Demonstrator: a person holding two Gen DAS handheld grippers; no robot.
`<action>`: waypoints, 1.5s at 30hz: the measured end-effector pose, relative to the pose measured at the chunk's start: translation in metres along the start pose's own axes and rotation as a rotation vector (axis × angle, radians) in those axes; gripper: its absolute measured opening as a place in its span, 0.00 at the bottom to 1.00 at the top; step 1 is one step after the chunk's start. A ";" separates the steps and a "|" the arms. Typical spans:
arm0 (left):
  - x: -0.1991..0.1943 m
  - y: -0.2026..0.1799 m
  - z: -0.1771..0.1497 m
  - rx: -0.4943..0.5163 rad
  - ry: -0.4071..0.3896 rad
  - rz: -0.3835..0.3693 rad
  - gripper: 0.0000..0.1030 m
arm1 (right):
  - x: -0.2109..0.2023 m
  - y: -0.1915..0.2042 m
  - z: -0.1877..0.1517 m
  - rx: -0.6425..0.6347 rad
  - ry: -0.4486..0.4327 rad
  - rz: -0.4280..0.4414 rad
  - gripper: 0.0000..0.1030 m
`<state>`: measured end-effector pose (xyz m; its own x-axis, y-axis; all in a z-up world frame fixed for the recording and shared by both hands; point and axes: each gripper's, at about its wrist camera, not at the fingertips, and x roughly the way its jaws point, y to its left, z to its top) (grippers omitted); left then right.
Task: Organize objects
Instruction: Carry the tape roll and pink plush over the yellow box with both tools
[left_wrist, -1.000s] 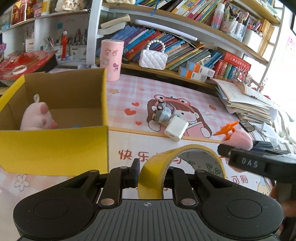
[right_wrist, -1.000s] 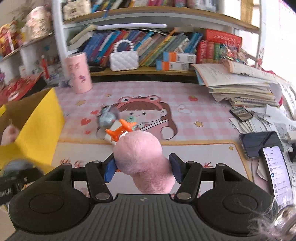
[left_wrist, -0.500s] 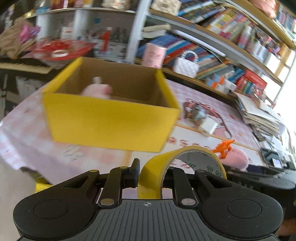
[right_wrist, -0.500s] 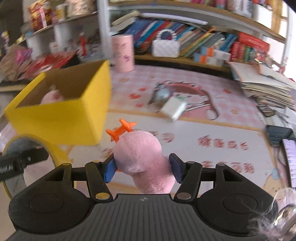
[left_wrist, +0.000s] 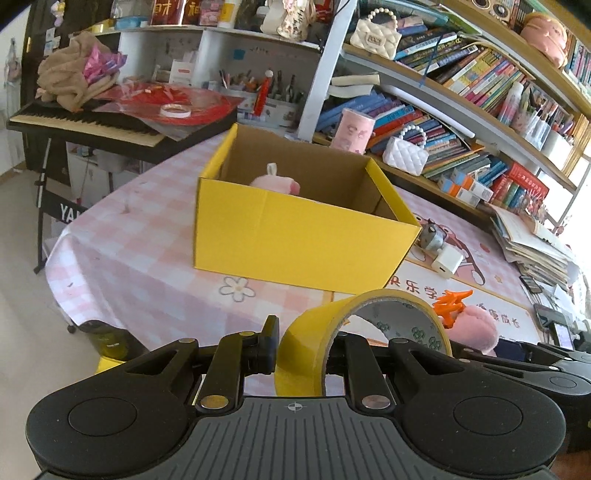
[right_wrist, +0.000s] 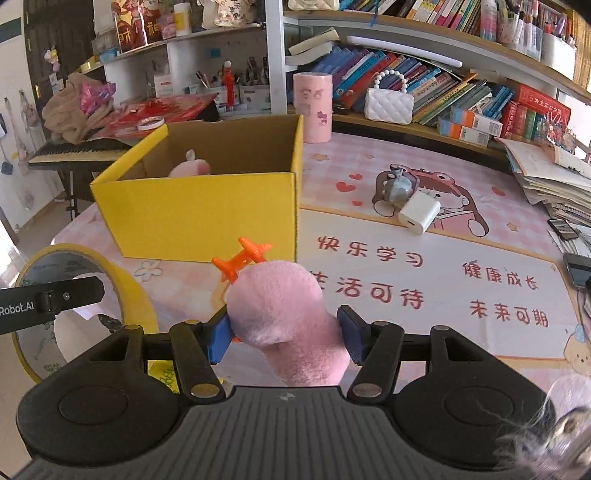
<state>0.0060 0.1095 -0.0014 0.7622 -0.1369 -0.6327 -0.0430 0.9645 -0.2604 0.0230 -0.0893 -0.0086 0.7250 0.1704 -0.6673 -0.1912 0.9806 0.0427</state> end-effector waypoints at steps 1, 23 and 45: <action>-0.003 0.003 -0.001 0.000 -0.003 0.001 0.15 | -0.002 0.003 -0.001 0.001 -0.002 0.001 0.56; -0.028 0.033 0.004 0.017 -0.073 0.001 0.15 | -0.014 0.044 -0.007 -0.036 -0.023 0.005 0.56; 0.028 0.022 0.111 -0.011 -0.245 0.077 0.15 | 0.041 0.043 0.123 -0.133 -0.239 0.059 0.56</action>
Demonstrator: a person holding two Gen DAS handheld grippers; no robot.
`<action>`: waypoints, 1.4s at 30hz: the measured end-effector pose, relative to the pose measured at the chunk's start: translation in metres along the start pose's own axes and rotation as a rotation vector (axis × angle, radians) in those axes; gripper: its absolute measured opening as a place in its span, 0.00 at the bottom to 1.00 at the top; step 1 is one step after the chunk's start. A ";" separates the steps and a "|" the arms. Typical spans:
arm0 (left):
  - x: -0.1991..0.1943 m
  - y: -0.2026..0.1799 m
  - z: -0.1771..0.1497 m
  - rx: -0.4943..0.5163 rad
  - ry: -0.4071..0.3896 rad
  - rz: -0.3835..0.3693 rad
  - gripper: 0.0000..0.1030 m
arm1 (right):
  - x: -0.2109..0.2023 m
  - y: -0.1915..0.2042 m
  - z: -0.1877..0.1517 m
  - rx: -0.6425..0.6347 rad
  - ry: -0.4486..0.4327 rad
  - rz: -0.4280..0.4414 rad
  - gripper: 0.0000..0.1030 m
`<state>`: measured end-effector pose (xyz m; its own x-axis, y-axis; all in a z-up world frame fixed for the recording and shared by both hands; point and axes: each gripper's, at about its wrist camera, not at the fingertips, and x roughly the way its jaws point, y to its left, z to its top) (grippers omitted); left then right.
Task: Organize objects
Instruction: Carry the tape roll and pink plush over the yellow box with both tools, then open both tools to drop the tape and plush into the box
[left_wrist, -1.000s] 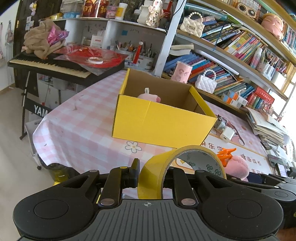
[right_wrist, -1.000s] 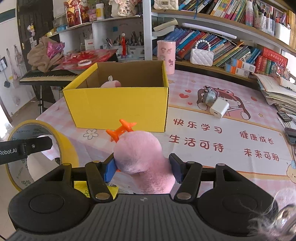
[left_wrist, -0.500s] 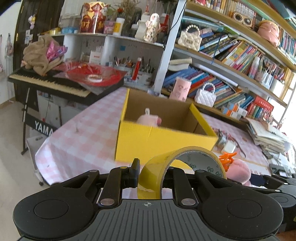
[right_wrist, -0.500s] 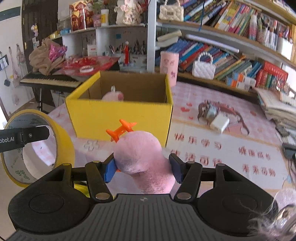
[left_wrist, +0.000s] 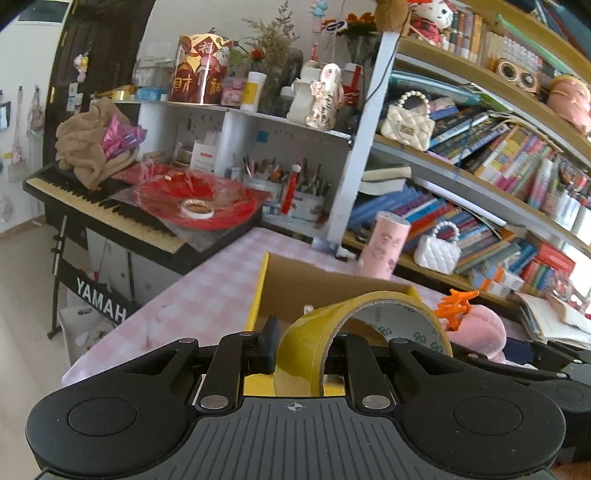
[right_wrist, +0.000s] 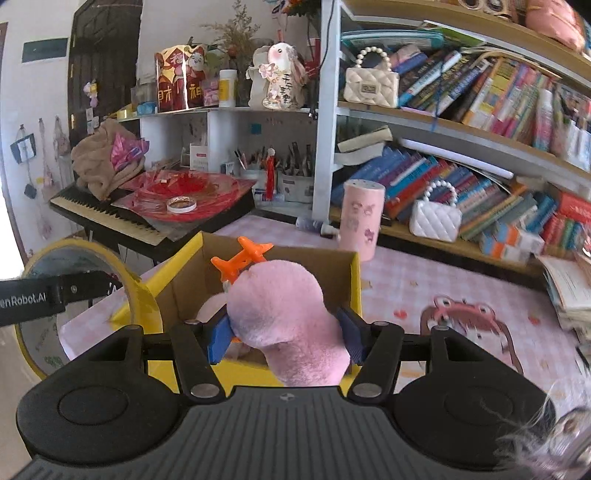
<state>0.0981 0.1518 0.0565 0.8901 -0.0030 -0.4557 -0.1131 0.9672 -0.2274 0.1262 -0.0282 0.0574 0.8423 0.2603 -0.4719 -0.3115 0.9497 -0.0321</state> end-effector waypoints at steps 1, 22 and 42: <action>0.007 -0.001 0.002 -0.002 0.000 0.010 0.15 | 0.010 -0.003 0.003 -0.010 0.006 0.005 0.56; 0.099 -0.031 -0.005 0.064 0.137 0.133 0.15 | 0.122 -0.027 -0.009 -0.218 0.247 0.212 0.56; 0.079 -0.044 -0.004 0.092 0.076 0.096 0.65 | 0.100 -0.031 -0.003 -0.160 0.207 0.195 0.68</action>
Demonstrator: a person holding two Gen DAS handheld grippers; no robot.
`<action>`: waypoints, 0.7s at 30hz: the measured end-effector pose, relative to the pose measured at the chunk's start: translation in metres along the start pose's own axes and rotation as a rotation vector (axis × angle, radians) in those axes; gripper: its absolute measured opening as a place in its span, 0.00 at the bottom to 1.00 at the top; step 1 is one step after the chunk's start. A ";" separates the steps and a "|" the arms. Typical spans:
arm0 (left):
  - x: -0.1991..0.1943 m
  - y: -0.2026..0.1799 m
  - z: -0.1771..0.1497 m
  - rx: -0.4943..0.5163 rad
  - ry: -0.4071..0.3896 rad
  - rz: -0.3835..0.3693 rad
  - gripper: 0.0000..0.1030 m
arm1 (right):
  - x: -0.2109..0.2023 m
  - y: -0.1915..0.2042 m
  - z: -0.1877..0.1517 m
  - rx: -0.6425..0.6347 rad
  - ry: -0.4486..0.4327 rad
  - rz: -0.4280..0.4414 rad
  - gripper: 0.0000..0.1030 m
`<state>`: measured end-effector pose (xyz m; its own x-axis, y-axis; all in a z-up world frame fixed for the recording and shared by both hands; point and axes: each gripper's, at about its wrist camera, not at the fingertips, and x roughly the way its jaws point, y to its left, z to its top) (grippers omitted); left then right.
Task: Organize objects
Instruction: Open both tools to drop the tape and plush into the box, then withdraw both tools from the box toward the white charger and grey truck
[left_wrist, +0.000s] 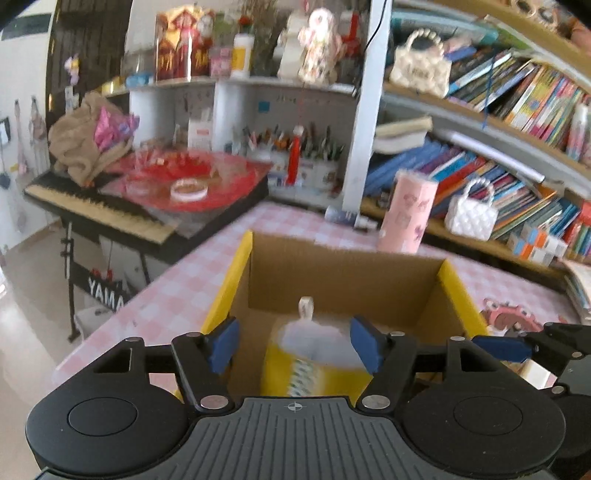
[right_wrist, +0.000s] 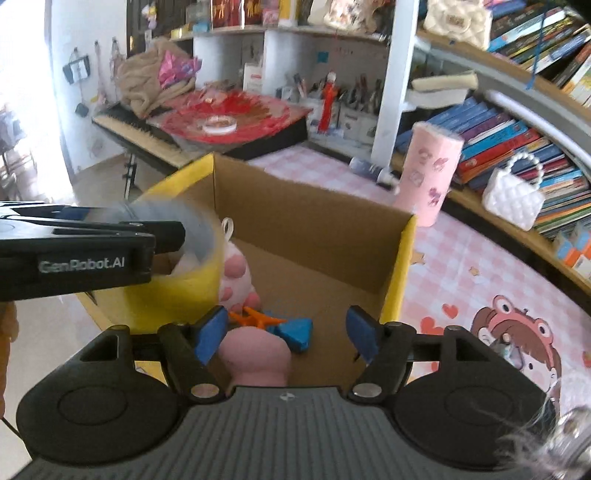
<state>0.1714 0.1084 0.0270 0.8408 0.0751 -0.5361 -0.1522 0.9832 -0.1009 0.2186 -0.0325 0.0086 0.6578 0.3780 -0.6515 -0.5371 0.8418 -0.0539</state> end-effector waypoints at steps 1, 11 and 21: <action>-0.005 -0.001 0.001 0.007 -0.015 -0.005 0.66 | -0.005 0.000 0.000 0.006 -0.012 -0.006 0.68; -0.043 0.000 -0.002 0.000 -0.063 -0.048 0.71 | -0.048 0.004 -0.009 0.072 -0.098 -0.101 0.68; -0.072 0.014 -0.032 0.000 -0.028 -0.069 0.74 | -0.084 0.021 -0.038 0.142 -0.111 -0.184 0.68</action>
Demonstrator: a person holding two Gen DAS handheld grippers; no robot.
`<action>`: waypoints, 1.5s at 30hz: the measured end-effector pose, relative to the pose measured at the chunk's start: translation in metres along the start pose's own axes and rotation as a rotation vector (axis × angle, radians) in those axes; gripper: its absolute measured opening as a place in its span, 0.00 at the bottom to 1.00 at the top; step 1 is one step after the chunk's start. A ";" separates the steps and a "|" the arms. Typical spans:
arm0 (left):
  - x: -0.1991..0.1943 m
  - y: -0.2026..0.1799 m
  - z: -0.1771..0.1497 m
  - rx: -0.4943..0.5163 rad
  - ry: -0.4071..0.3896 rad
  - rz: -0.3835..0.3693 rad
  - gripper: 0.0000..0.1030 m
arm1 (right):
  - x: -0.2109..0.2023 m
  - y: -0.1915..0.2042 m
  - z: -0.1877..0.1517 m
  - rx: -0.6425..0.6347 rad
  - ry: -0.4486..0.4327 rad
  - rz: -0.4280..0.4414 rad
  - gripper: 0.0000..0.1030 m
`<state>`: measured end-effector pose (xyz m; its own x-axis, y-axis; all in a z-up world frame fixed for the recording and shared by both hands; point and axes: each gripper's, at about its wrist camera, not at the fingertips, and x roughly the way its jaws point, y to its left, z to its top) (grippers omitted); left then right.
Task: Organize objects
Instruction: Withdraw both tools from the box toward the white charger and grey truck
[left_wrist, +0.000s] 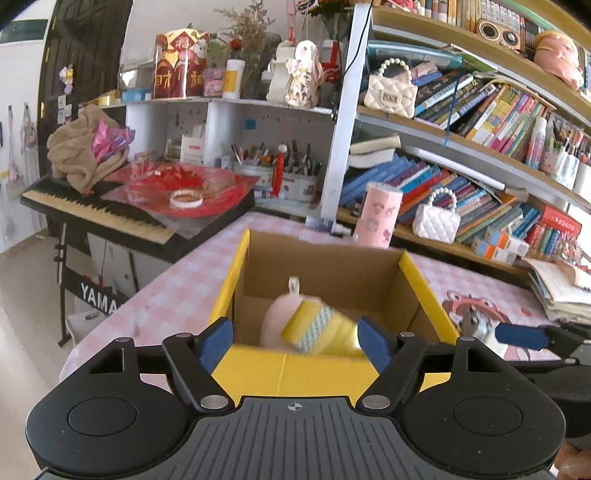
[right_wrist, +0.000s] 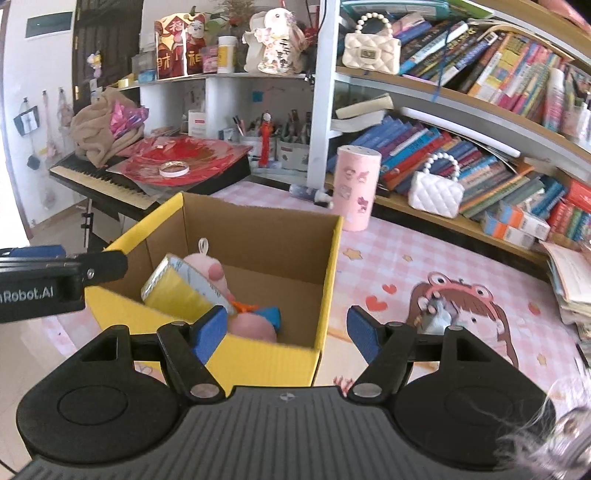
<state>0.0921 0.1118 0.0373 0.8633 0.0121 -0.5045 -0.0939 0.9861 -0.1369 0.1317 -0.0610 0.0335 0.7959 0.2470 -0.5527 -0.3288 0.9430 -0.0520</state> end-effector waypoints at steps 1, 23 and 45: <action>-0.003 0.001 -0.004 0.001 0.010 0.000 0.75 | -0.004 0.002 -0.004 0.003 0.002 -0.008 0.69; -0.059 0.005 -0.066 0.067 0.143 -0.029 0.84 | -0.062 0.032 -0.084 0.106 0.106 -0.140 0.82; -0.058 -0.066 -0.085 0.228 0.195 -0.253 0.84 | -0.117 -0.026 -0.131 0.289 0.127 -0.362 0.83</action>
<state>0.0056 0.0320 0.0031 0.7328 -0.2460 -0.6344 0.2411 0.9657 -0.0959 -0.0195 -0.1441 -0.0089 0.7591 -0.1208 -0.6397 0.1269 0.9912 -0.0366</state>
